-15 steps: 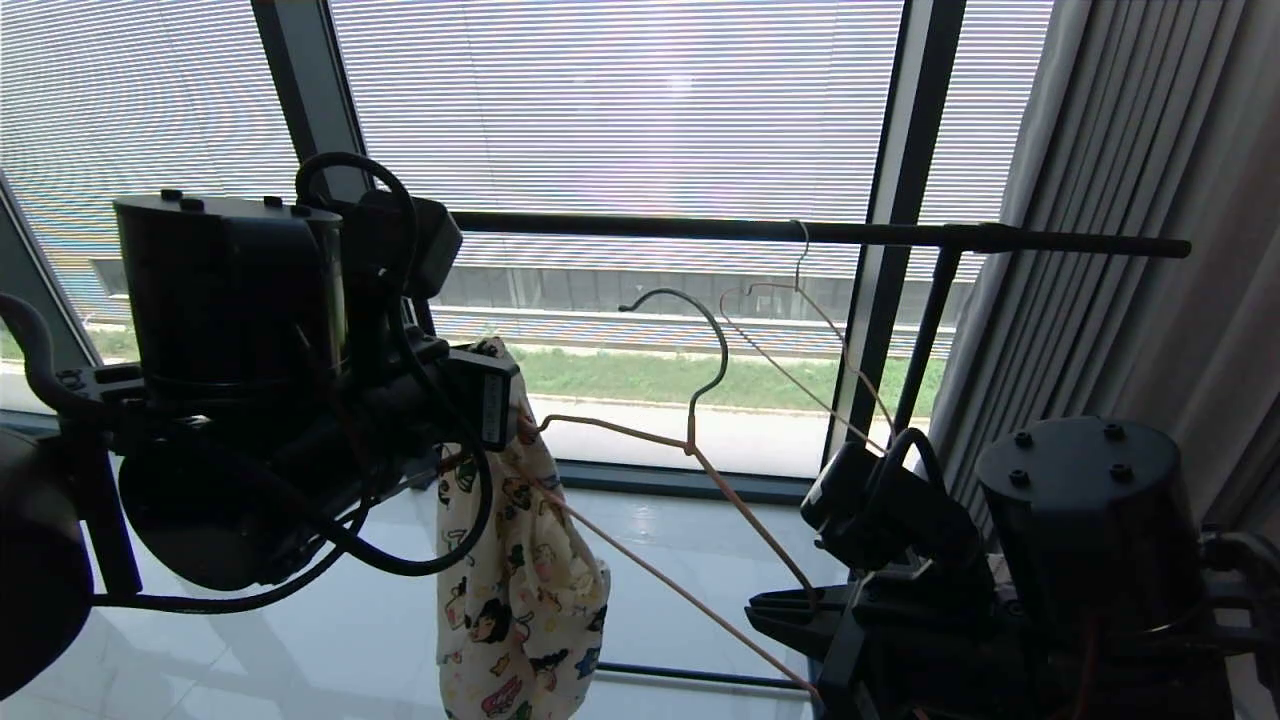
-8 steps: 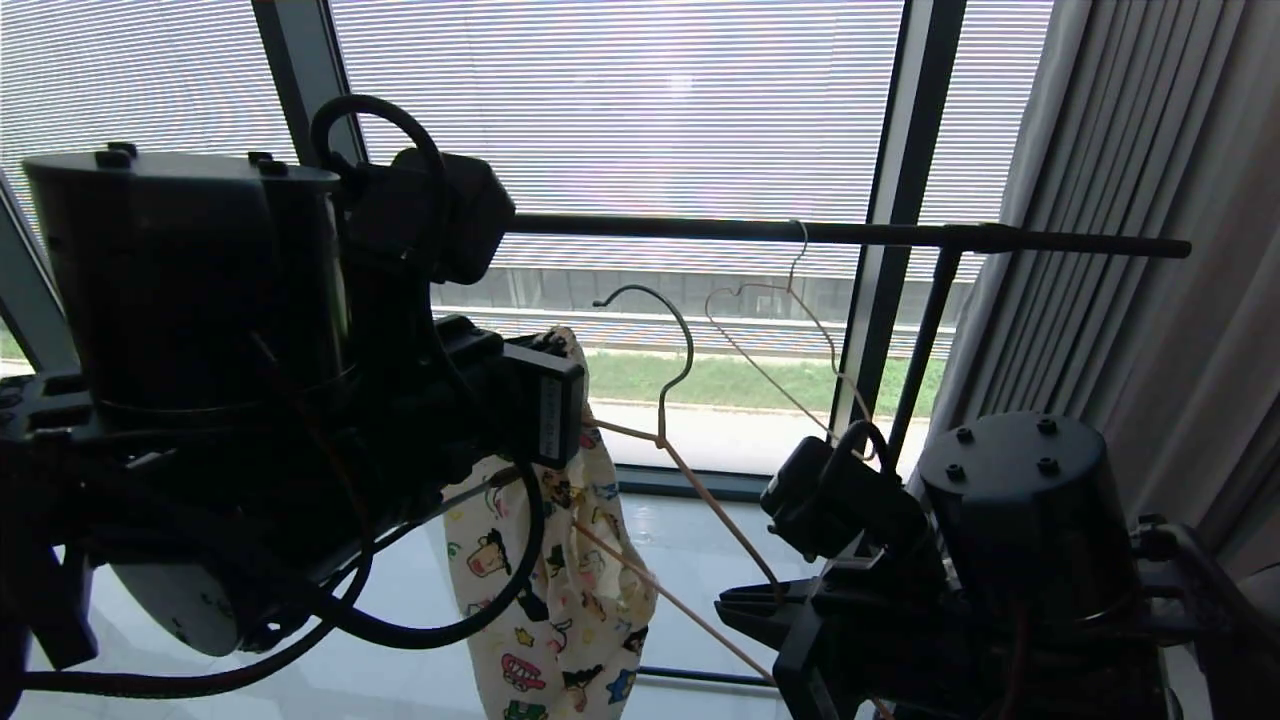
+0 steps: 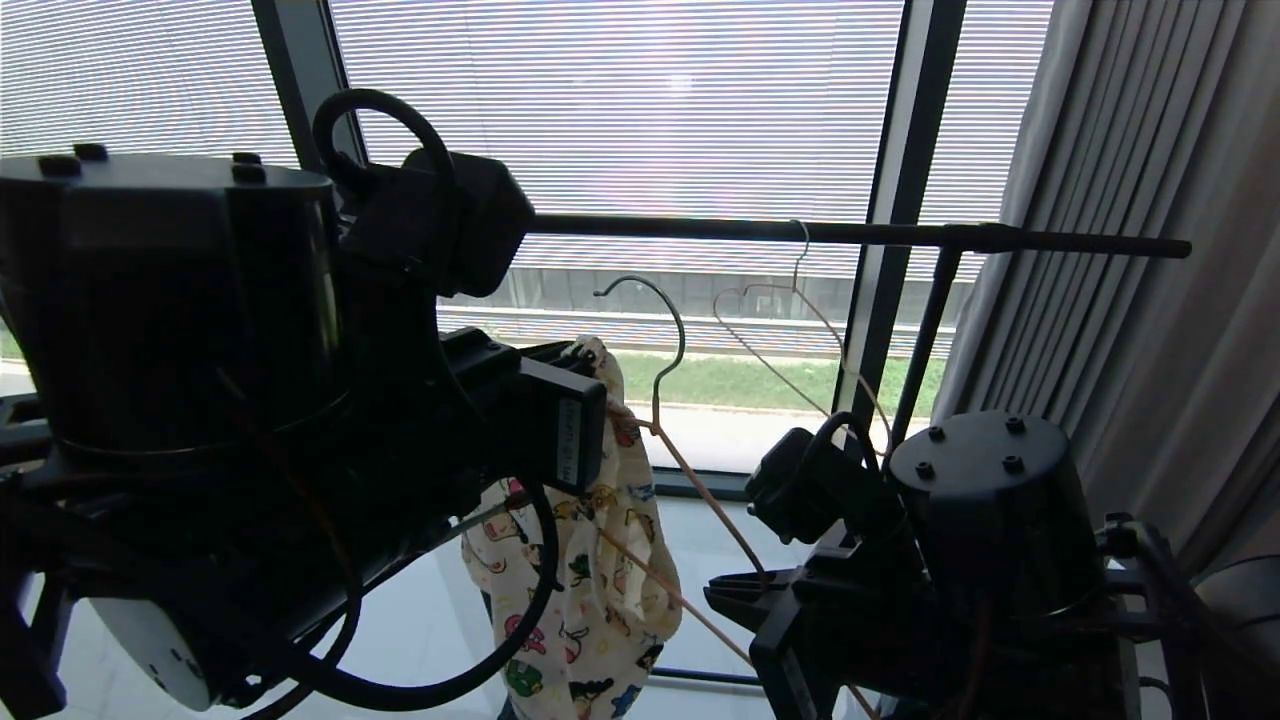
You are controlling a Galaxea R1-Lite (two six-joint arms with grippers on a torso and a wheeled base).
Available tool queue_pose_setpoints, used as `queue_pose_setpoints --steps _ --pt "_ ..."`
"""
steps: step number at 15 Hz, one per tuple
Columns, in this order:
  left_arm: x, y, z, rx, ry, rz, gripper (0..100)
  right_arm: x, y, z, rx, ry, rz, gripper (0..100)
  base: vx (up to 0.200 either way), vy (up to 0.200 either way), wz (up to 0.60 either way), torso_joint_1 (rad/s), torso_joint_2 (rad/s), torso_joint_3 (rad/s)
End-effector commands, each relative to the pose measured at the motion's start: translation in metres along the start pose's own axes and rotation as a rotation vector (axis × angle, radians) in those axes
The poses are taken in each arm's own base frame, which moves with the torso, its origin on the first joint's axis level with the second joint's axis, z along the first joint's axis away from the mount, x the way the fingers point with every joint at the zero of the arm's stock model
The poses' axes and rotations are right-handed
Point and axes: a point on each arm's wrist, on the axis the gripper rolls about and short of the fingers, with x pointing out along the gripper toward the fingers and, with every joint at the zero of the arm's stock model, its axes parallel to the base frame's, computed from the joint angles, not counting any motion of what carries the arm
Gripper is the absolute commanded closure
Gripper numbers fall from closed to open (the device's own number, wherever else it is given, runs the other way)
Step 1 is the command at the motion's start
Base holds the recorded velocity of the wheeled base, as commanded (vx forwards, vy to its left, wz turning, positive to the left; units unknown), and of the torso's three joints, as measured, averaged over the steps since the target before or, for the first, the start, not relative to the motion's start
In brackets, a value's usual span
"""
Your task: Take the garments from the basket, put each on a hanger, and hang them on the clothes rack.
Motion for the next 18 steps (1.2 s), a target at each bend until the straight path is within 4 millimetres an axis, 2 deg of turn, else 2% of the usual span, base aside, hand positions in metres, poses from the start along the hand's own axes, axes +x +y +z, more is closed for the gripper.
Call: queue_pose_setpoints --steps 1,6,9,11,15,18 --pt "-0.002 0.000 0.002 0.000 -0.009 -0.005 0 0.002 0.000 0.000 0.000 -0.001 -0.002 100 0.000 0.000 0.00 0.000 0.00 0.000" --pt "-0.018 0.008 0.011 -0.018 -0.054 -0.002 0 0.005 -0.001 0.001 0.005 -0.038 -0.053 100 0.000 0.000 0.00 0.000 0.00 0.000" --pt "-0.032 0.033 0.009 -0.036 -0.068 0.075 0 0.006 -0.002 0.000 0.023 -0.084 -0.081 100 0.000 0.000 0.00 0.000 0.00 0.000" --pt "-0.041 0.052 -0.008 0.043 -0.037 0.097 0 0.000 -0.003 -0.008 0.016 -0.104 -0.086 100 0.000 0.000 0.00 0.000 0.00 0.000" --pt "-0.064 0.084 -0.042 0.169 -0.042 -0.158 0 -0.038 -0.008 -0.030 -0.050 -0.085 -0.027 100 0.000 0.000 0.00 0.000 0.00 0.000" --pt "-0.070 0.082 -0.071 0.266 -0.012 -0.332 0 -0.060 -0.012 -0.052 -0.131 -0.056 0.030 100 0.000 0.000 0.00 0.000 0.00 0.000"
